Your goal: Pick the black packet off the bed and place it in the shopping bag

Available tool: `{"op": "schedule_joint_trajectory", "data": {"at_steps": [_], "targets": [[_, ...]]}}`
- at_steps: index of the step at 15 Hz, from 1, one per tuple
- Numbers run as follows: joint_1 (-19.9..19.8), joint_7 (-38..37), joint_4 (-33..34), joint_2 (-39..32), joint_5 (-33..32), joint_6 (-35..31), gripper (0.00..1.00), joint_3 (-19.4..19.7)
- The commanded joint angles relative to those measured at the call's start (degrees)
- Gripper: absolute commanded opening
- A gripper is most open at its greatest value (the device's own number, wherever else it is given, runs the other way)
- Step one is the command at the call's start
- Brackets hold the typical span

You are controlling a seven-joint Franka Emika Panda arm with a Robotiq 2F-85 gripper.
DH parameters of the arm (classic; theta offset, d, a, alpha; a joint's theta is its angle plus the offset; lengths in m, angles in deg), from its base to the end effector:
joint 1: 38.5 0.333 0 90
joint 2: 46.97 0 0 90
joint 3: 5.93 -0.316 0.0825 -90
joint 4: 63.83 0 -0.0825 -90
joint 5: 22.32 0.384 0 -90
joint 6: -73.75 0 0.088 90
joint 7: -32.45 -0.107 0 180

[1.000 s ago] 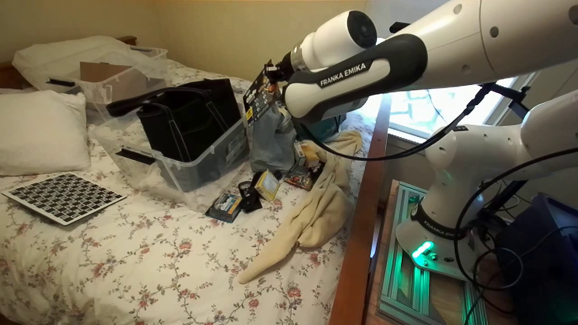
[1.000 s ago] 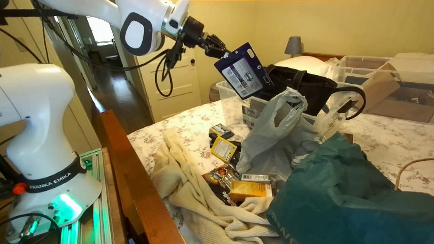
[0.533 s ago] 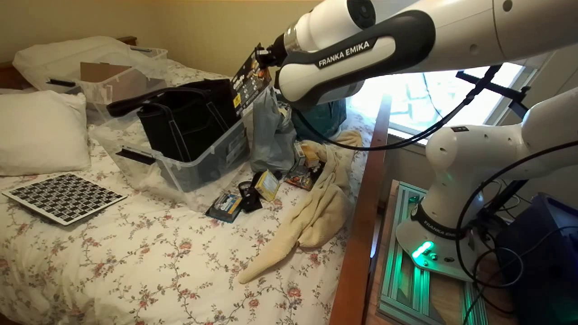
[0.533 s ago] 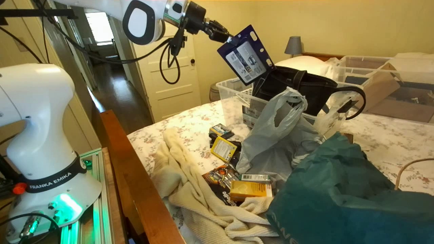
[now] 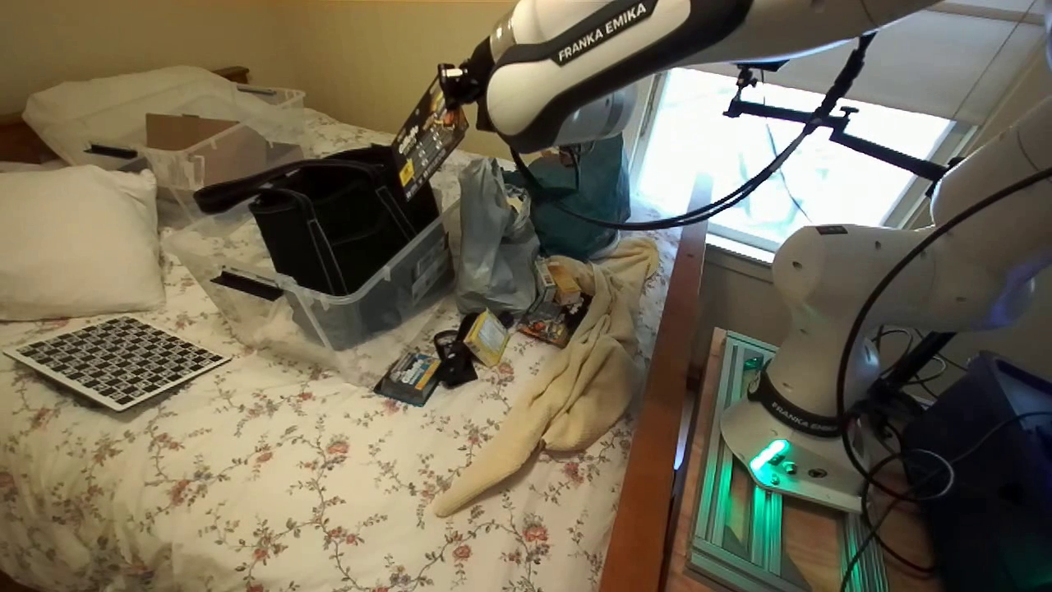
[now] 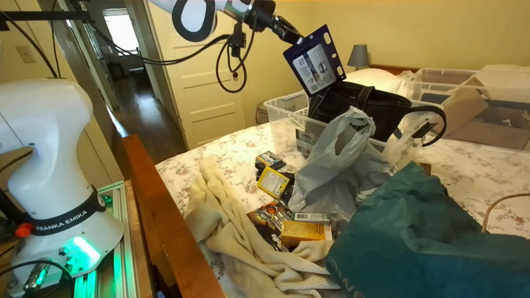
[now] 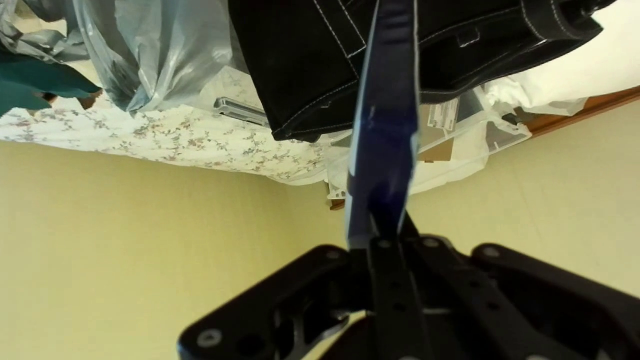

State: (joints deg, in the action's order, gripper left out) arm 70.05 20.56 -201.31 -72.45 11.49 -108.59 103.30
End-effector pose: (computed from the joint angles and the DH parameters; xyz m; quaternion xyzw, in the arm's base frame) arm 0.5128 -0.0108 0.4870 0.8317 -0.2758 0.4814 0.0200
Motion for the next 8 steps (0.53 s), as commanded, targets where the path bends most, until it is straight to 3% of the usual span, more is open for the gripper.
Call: {"op": "schedule_joint_trajectory", "data": {"at_steps": [1,8], "targets": [[-1.3,-0.7,1.2,1.7,-1.9,0.3,0.04,-0.7],[-3.2,0.6,4.1,6.7,-3.0,0.6,0.04,-2.0]]}}
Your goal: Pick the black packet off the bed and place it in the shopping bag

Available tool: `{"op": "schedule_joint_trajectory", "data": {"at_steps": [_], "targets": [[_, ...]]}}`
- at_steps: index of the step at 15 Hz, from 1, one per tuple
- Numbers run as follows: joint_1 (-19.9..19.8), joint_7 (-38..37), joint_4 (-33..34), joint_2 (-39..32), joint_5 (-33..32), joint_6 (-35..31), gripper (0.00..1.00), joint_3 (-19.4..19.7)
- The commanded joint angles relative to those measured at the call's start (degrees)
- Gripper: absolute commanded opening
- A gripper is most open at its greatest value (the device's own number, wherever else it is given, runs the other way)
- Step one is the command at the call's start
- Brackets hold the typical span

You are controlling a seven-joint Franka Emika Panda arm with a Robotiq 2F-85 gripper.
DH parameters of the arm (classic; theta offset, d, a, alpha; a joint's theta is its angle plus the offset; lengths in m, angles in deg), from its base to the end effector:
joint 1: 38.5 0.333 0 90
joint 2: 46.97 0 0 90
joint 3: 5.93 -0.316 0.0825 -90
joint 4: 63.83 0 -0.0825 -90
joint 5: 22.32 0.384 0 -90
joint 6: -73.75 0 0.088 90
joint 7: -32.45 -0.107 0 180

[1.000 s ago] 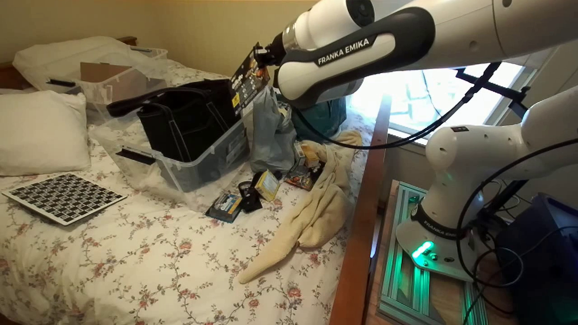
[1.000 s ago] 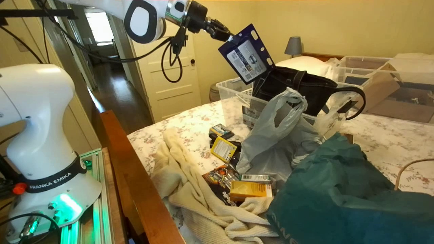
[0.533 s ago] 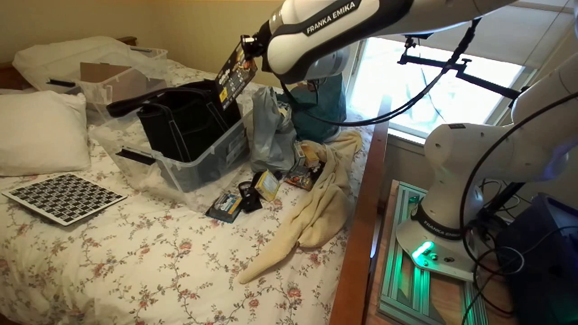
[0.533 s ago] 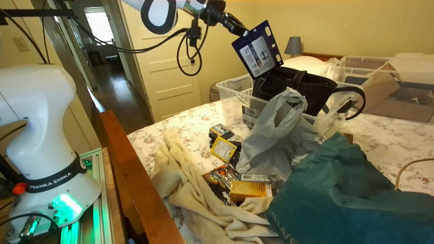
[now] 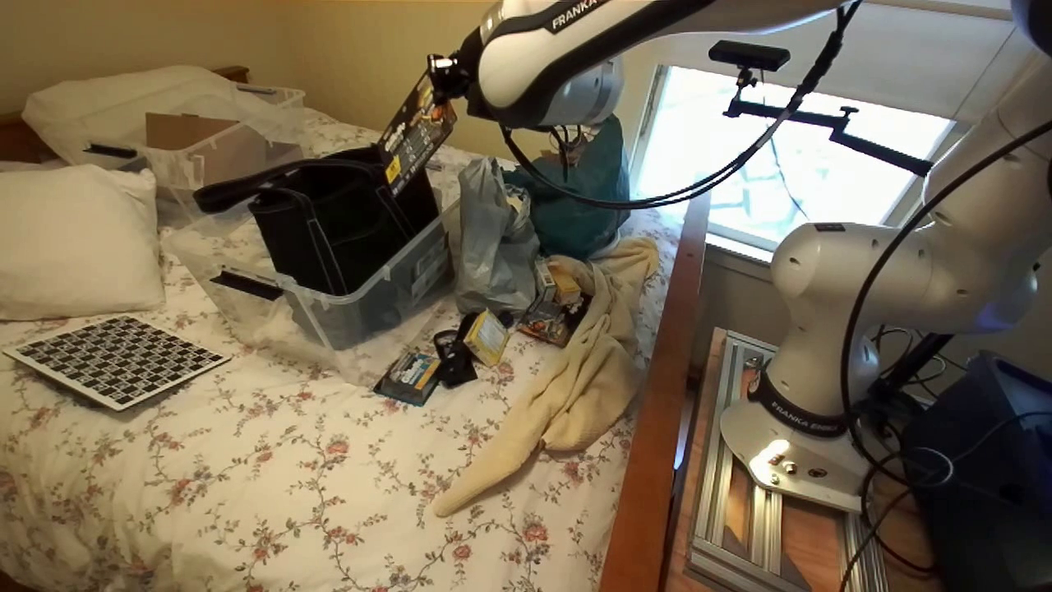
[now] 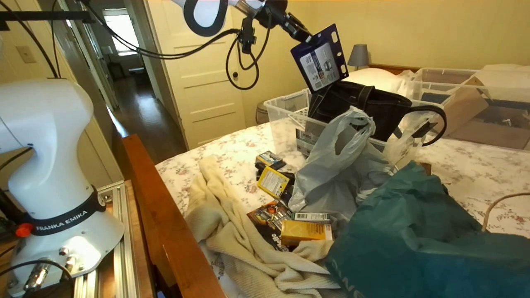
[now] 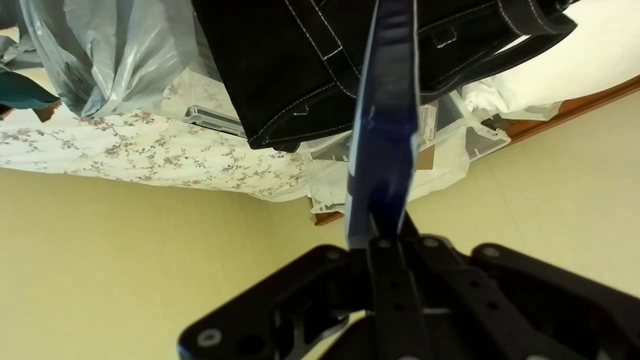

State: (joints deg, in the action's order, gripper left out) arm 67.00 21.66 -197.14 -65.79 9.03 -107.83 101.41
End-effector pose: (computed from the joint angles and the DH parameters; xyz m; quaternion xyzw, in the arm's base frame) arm 0.5347 -0.0238 0.4925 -0.8388 0.2736 -0.4705 0.0140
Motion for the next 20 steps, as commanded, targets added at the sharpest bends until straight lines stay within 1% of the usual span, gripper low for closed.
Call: {"op": "schedule_joint_trajectory", "data": {"at_steps": [1,3,4,6,8,11,13,14,20], "targets": [[-2.6,-3.1,0.2,-2.6,0.3,0.5,0.01,-1.6],[-6.5,-8.0,1.3,-6.8,1.3,3.0,0.01,-3.9],[-8.4,-10.5,2.2,-8.8,1.7,5.3,0.01,-4.8],[-11.3,-15.8,4.4,-12.7,2.0,10.8,0.01,-6.0],[-13.1,-20.8,7.1,-15.2,1.3,16.5,0.01,-6.1],[-13.9,-25.7,10.9,-16.2,0.2,22.6,0.01,-5.5],[-15.5,-29.3,13.4,-17.5,-0.8,25.8,0.01,-6.3],[-16.2,-30.7,14.6,-17.6,-1.3,27.3,0.01,-6.8],[-23.0,-39.9,21.5,-19.3,-6.5,35.9,0.01,-12.0]]}}
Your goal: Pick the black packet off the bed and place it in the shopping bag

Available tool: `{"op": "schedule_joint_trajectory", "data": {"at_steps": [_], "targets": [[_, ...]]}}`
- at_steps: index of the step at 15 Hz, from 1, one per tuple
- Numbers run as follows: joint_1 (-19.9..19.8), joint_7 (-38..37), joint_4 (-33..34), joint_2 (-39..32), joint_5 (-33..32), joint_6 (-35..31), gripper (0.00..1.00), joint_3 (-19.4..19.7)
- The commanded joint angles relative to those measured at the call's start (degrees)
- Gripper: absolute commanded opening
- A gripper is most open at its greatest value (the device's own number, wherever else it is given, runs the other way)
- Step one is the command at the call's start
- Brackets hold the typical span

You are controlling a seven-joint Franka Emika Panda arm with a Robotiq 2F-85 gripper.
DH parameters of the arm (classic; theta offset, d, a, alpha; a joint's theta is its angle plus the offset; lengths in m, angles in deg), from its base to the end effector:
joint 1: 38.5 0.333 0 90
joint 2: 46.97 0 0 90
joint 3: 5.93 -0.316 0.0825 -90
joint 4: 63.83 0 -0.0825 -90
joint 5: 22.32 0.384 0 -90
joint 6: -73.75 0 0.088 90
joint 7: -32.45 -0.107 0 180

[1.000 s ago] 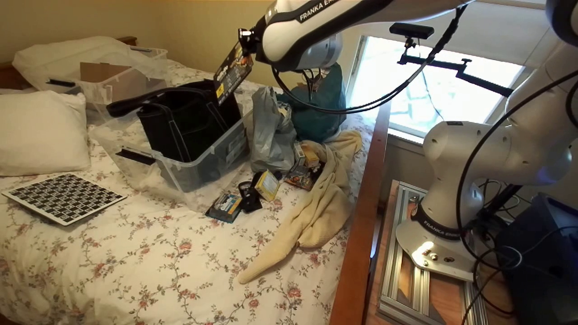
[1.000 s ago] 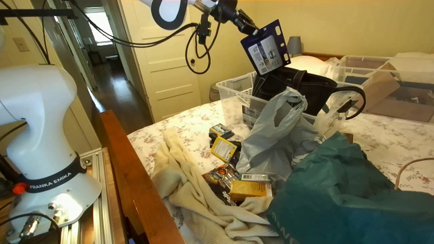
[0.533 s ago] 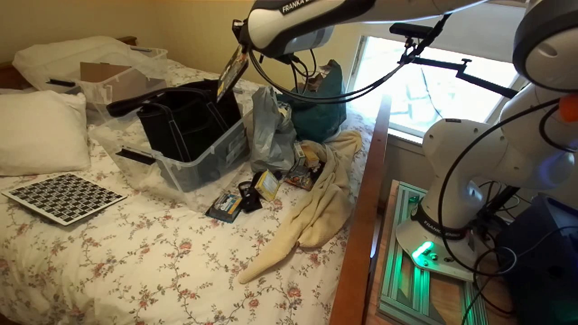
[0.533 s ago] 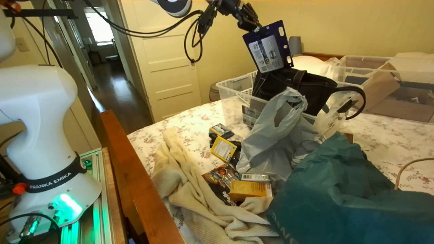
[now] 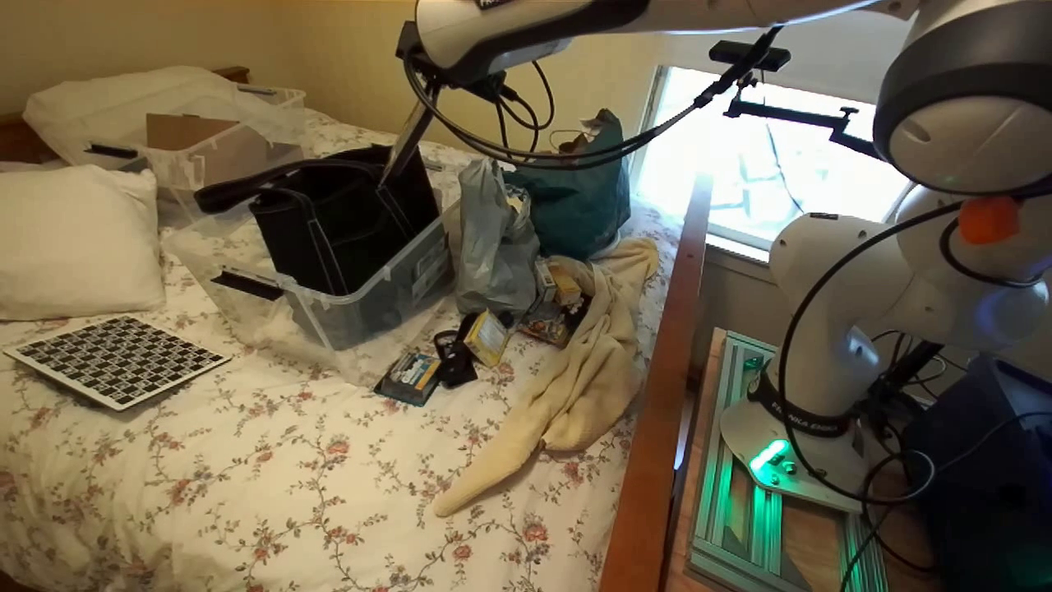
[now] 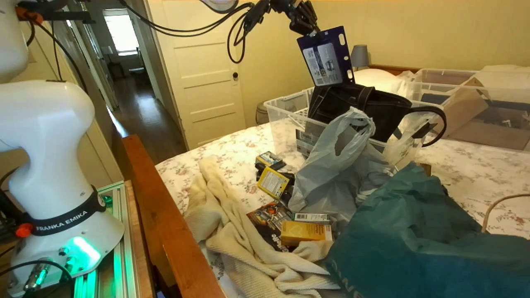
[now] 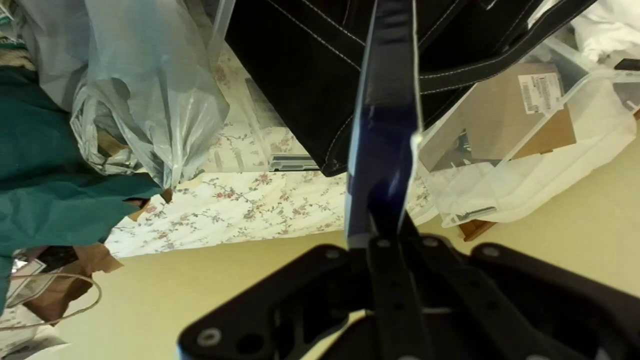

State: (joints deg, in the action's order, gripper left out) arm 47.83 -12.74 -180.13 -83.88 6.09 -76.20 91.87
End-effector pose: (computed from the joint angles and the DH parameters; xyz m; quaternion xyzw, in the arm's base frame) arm 0.5886 -0.0044 0.5294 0.7835 -0.4945 0.3763 0.0050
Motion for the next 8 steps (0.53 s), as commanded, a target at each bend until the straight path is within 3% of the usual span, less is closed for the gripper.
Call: {"op": "schedule_joint_trajectory", "data": {"at_steps": [1,2,3,8], "targets": [[-4.7,-6.6,5.6,-0.9,-4.5,5.1,0.01,-3.4],[-5.6,-7.5,6.7,-0.3,-5.5,6.1,0.01,-4.3],[-2.9,-5.9,2.9,1.4,-5.8,2.5,0.04,-3.1],[-4.5,-7.3,4.7,1.6,-7.1,3.8,0.04,-4.4]]}}
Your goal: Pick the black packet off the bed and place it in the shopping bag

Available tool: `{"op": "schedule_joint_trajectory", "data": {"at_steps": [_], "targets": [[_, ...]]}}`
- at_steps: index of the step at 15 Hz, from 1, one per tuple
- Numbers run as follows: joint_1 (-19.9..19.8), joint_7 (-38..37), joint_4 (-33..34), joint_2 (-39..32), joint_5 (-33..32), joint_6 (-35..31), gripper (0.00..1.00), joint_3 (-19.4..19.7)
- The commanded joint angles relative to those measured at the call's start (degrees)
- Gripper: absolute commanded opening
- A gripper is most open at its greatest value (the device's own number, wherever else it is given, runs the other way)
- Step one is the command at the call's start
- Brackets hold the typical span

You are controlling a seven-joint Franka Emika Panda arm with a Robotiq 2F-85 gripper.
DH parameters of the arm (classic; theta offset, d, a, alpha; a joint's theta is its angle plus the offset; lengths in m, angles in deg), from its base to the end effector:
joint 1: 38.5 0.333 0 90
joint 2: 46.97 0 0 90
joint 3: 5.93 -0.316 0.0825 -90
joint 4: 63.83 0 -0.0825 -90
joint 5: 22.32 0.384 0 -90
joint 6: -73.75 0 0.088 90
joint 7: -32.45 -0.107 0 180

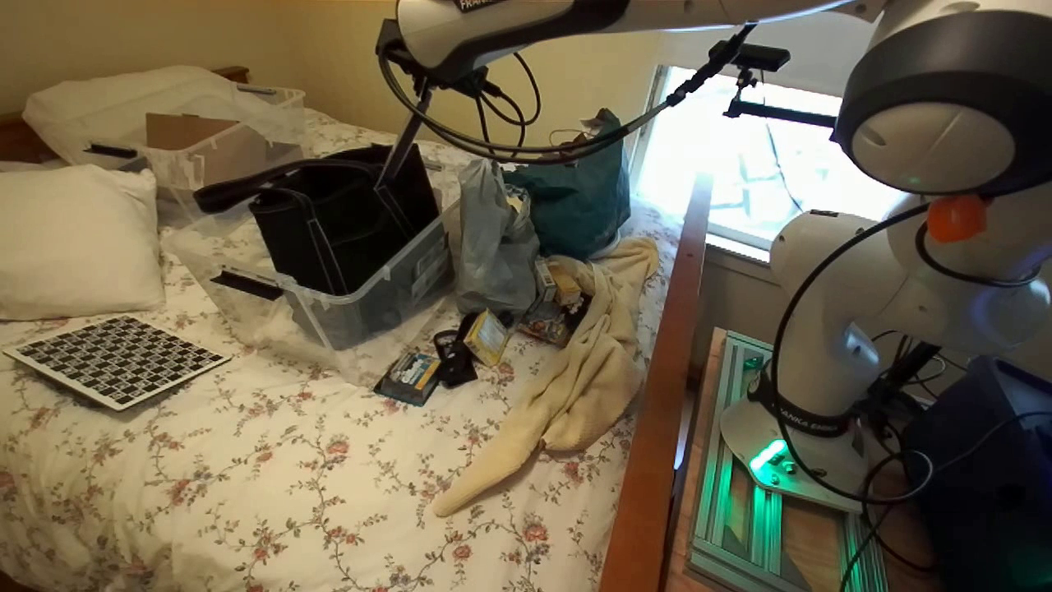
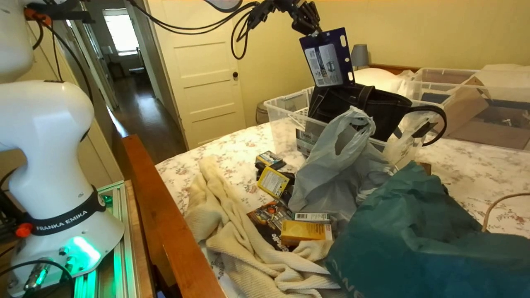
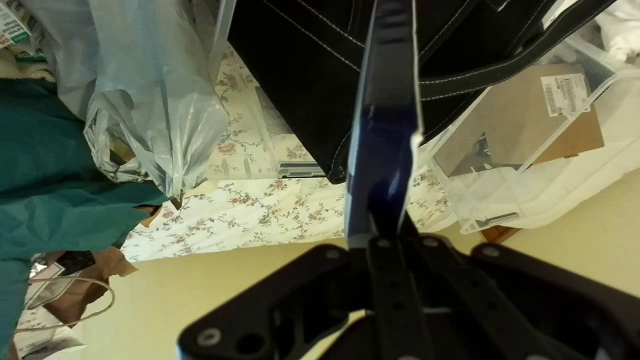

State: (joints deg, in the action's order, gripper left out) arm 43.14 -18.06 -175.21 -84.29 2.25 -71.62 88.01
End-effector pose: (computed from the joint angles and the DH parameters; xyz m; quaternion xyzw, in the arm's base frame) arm 0.6078 0.0036 0.5299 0.7799 -0.5117 0.3599 0.0207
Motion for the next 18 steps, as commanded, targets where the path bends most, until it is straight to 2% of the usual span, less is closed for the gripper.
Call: {"op": "schedule_joint_trajectory", "data": {"at_steps": [1,11,14,18], "targets": [[0.2,-2.0,-0.2,2.0,-3.2,-0.8,0.01,-0.5],[-10.1,-4.1,8.2,5.0,-8.7,3.9,0.01,-11.6],[-14.9,-5.0,11.6,7.0,-10.7,6.3,0.01,-16.6],[-23.0,-6.6,16.4,10.1,-13.7,10.6,0.01,-26.0]]}}
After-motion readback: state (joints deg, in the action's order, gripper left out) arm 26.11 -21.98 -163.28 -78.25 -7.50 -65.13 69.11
